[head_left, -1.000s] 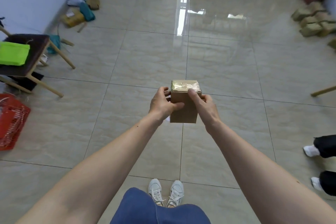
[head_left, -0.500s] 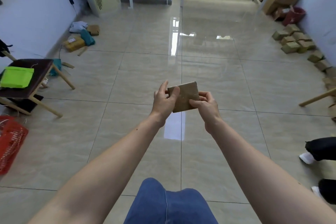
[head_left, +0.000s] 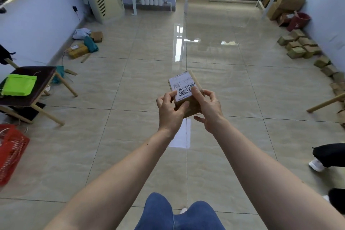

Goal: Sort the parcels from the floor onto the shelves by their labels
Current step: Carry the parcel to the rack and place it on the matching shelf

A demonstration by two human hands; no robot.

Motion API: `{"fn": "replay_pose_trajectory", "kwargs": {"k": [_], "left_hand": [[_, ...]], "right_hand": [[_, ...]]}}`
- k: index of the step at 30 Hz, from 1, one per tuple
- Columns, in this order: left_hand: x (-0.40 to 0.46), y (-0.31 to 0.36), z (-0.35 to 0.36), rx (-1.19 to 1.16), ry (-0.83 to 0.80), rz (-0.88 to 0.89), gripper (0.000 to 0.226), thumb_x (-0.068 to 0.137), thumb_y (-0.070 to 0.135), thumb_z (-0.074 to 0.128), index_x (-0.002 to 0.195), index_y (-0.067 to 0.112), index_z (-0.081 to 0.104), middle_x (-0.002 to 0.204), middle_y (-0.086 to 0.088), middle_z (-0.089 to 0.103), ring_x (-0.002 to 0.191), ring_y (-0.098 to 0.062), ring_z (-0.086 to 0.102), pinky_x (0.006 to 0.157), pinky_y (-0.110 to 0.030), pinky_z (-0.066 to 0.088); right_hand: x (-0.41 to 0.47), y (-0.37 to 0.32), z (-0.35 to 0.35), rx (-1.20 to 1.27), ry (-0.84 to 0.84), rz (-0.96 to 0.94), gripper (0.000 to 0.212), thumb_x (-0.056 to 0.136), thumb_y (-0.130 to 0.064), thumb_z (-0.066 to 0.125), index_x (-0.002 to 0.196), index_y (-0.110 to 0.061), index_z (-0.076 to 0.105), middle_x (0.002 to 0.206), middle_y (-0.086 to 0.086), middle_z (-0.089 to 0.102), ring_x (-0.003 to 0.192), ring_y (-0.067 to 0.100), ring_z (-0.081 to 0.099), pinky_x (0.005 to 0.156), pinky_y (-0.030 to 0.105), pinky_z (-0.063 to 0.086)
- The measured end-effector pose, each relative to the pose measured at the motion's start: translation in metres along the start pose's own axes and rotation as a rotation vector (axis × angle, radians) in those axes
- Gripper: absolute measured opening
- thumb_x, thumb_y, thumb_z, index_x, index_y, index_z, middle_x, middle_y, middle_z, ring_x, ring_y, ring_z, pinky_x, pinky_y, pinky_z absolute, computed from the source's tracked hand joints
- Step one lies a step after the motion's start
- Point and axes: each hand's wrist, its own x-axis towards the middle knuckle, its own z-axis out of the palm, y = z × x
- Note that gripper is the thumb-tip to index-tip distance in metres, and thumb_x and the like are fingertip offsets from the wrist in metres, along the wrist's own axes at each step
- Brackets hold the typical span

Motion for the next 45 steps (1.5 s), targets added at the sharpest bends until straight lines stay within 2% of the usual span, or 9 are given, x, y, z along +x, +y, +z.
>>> {"fn": "replay_pose_trajectory", "kwargs": {"k": [6,10,16,23,26,32,38,41,45], "left_hand": [[0.004,0.006,-0.007,-0.006,0.011,-0.049,0.035,0.092,0.044,0.060,0.120,0.025,0.055,0.129,-0.003,0.035,0.112,-0.011,0.058,0.078,-0.007,0.047],[0.017,0.008,-0.014,0.071,0.009,-0.113,0.050,0.092,0.048,0.058,0.132,0.020,0.049,0.129,-0.002,0.035,0.094,0.004,0.053,0.077,-0.011,0.041],[0.026,0.008,-0.016,0.086,-0.070,-0.212,0.065,0.089,0.048,0.063,0.142,0.017,0.041,0.141,-0.007,0.043,0.118,-0.021,0.054,0.099,-0.041,0.049],[0.019,0.013,-0.013,-0.173,-0.322,-0.375,0.058,0.078,0.042,0.070,0.130,0.028,0.049,0.105,-0.005,0.072,0.086,-0.018,0.073,0.076,-0.047,0.062],[0.015,0.013,-0.012,-0.201,-0.407,-0.433,0.046,0.078,0.040,0.070,0.121,0.030,0.055,0.107,-0.009,0.073,0.090,-0.024,0.072,0.073,-0.047,0.061],[0.013,0.020,-0.012,-0.222,-0.376,-0.490,0.052,0.080,0.035,0.072,0.124,0.030,0.046,0.113,-0.008,0.069,0.102,-0.030,0.068,0.078,-0.056,0.059],[0.006,0.032,-0.004,-0.295,-0.168,-0.516,0.055,0.080,0.036,0.074,0.120,0.028,0.037,0.113,-0.006,0.062,0.099,-0.026,0.065,0.065,-0.049,0.061],[-0.001,0.037,0.002,-0.322,-0.107,-0.514,0.054,0.082,0.034,0.075,0.116,0.027,0.033,0.120,-0.007,0.058,0.101,-0.024,0.065,0.061,-0.043,0.060],[-0.011,0.040,0.012,-0.316,-0.032,-0.517,0.059,0.080,0.037,0.076,0.115,0.026,0.030,0.134,-0.014,0.047,0.117,-0.030,0.058,0.077,-0.053,0.060]], "right_hand": [[0.007,-0.002,-0.006,0.030,0.023,-0.005,0.042,0.076,-0.039,0.076,0.110,-0.027,0.057,0.100,0.001,0.071,0.089,0.016,0.069,0.069,0.039,0.060],[0.009,-0.008,-0.017,-0.011,0.022,0.017,0.024,0.076,-0.033,0.070,0.097,-0.025,0.062,0.088,-0.002,0.071,0.077,0.016,0.067,0.066,0.036,0.057],[0.001,-0.024,-0.035,-0.080,-0.003,0.094,0.033,0.059,-0.039,0.062,0.086,-0.020,0.063,0.078,0.002,0.065,0.064,0.017,0.056,0.060,0.029,0.043],[-0.004,-0.032,-0.059,-0.198,-0.208,0.059,0.018,0.064,-0.043,0.053,0.063,-0.025,0.056,0.054,-0.009,0.061,0.059,0.012,0.052,0.070,0.032,0.038],[-0.007,-0.033,-0.064,-0.247,-0.259,0.072,0.022,0.066,-0.047,0.053,0.056,-0.029,0.058,0.056,-0.009,0.061,0.060,0.011,0.053,0.070,0.032,0.037],[-0.011,-0.028,-0.068,-0.247,-0.207,0.084,0.036,0.068,-0.060,0.057,0.085,-0.030,0.066,0.061,-0.011,0.069,0.072,0.014,0.057,0.068,0.032,0.042],[-0.018,-0.021,-0.058,-0.177,-0.058,0.072,0.075,0.059,-0.069,0.066,0.123,-0.031,0.054,0.116,0.002,0.063,0.103,0.025,0.064,0.094,0.052,0.036],[-0.023,-0.017,-0.049,-0.163,-0.059,0.068,0.088,0.062,-0.067,0.071,0.135,-0.026,0.044,0.117,0.005,0.065,0.102,0.025,0.066,0.084,0.046,0.045],[-0.022,-0.012,-0.039,-0.090,-0.003,0.047,0.088,0.066,-0.056,0.079,0.138,-0.029,0.038,0.111,0.001,0.069,0.092,0.021,0.071,0.084,0.047,0.047]]}}
